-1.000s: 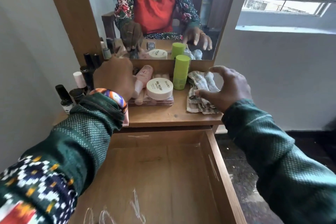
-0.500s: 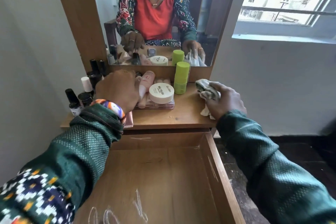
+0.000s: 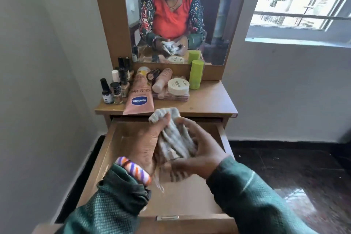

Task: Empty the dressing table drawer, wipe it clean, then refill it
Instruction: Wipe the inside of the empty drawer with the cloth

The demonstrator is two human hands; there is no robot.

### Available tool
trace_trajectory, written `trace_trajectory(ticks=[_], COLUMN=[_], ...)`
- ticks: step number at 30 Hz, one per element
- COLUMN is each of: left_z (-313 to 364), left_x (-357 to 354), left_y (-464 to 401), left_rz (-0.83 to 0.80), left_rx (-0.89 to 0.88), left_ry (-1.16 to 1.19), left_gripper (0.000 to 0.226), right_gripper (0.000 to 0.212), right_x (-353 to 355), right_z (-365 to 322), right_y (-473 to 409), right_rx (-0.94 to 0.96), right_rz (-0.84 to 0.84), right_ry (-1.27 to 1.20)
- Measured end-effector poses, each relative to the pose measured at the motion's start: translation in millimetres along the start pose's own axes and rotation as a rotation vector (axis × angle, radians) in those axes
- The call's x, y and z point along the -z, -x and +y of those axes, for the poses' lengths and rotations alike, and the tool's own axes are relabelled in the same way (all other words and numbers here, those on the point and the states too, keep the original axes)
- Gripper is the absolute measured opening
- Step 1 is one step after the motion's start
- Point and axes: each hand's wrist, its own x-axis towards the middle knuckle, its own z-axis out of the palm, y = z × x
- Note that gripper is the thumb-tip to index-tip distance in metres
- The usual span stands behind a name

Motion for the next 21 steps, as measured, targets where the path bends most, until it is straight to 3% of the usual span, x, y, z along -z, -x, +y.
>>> trace_trajectory(ticks=[4,8,10,14,17,19,21], left_z=[-9,-14,-16,-20,-20,-13,-2], left_x=[18,31,40,58,70,84,99], left_y=[1,-6,-13,-20,-28,-32,-34], left_rz=[0.048,0.036,0.091,0.170,0.397,0.567,0.709], left_rx=[0.078,-0.024,-0.105,-0.130,-0.410,-0.588,-0.612], left_ry=[0.019,-0.165,-0.313,-0.473,-0.777,-0.861,-0.964], left_gripper=[0.026,0.022,0.008,0.021,0.016,0.021,0.026], right_gripper=[0.094,0.029,0.028,0.022,0.013,0.015,0.020], right_x=[7,8,4,-11,-16,-15,-13], right_z=[-2,13,23,29,32,40,45], right_y=[-12,-23,-25,-29,-35,-41,-41], right_rx=[-0.262,-0.254,-0.255,-0.264,-0.360,-0.405,-0.428], right_rz=[-0.089,-0.082,-0.033,0.001,0.093,0.215,0.308], right_ry=[-0.271,-0.146,-0.226,-0.220,-0.219,-0.083,0.038])
